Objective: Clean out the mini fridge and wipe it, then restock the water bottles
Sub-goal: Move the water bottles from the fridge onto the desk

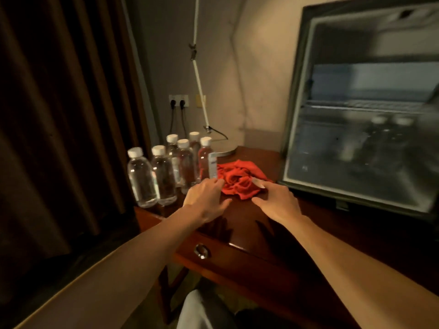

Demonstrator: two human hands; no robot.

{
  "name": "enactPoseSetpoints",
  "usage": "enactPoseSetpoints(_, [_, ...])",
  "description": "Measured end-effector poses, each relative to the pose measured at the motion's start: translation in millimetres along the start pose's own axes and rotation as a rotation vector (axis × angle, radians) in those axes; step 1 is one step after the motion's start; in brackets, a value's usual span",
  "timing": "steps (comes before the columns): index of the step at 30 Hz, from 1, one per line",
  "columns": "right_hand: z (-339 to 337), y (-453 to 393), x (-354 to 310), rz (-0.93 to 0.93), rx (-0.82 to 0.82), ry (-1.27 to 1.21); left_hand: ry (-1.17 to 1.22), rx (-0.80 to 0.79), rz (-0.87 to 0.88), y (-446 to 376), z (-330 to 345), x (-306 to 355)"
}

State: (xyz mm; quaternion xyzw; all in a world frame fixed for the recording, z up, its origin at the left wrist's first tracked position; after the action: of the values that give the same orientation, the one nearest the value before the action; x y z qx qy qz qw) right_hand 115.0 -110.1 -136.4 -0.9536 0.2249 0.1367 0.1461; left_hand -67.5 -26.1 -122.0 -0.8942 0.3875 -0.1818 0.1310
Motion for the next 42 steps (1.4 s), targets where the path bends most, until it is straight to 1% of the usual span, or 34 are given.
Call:
enactPoseSetpoints(6, [-62.0,-15.8,119.2,0.222,0.110,0.035,0.044,-0.022,0.246,-70.0,40.8,107.0])
enactPoseSetpoints(10, [-90.2,-26.4,182.9,0.336,0.145,-0.033,0.056,-0.032,0.331,-117.4,66.4,168.0])
enactPoseSetpoints(12, [-102.9,-32.3,207.3,0.374,0.194,0.004,0.076,-0.050,0.339,-141.2,79.8,194.1])
enactPoseSetpoints(14, [-112.3,-41.7,228.7,0.401,0.246,0.065,0.110,-0.086,0.315,-164.1,93.4,216.9])
enactPoseSetpoints(15, [-115.5,-47.2,237.4,0.419,0.270,0.058,0.142,-0.115,0.287,-174.7,100.2,225.7])
enactPoseSetpoints(19, [-115.6,-80.0,272.0,0.465,0.342,-0.051,0.253,-0.185,0.220,-215.1,124.7,254.1])
enactPoseSetpoints(21, [-115.8,-97.7,285.2,0.503,0.389,-0.123,0.326,-0.196,0.180,-236.0,139.5,262.9])
enactPoseSetpoints(23, [-116.0,-114.7,297.6,0.553,0.443,-0.174,0.501,-0.206,0.124,-254.7,153.4,270.3])
enactPoseSetpoints(25, [-114.6,-130.1,304.5,0.599,0.442,-0.232,0.724,-0.212,0.076,-272.1,165.9,278.9])
enactPoseSetpoints(27, [-113.9,-144.2,310.1,0.599,0.467,-0.274,0.832,-0.211,0.028,-287.4,176.5,289.1])
enactPoseSetpoints(31, [-112.1,-162.3,321.4,0.594,0.545,-0.323,0.915,-0.137,-0.013,-314.1,193.3,305.6])
enactPoseSetpoints(37, [-103.9,-169.8,328.6,0.651,0.569,-0.340,0.983,-0.053,-0.080,-330.0,207.2,310.6])
enactPoseSetpoints(40, [-105.1,-166.3,325.7,0.618,0.601,-0.331,0.991,-0.040,-0.105,-329.3,205.4,300.8])
enactPoseSetpoints(42, [-103.8,-160.7,320.8,0.584,0.589,-0.310,0.987,-0.033,-0.118,-324.5,200.8,293.1])
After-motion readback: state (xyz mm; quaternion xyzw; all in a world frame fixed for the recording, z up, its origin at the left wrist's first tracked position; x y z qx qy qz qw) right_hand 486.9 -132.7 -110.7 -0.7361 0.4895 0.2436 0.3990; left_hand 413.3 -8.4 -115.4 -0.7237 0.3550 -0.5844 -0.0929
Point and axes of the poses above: each hand's wrist, its own y-axis away from the middle knuckle, its own z-axis out of the palm, x = y × z, the point moved 3 cm from there along -y, towards the middle knuckle, and after that the axes turned 10 degrees about y, right-handed, at the moved point
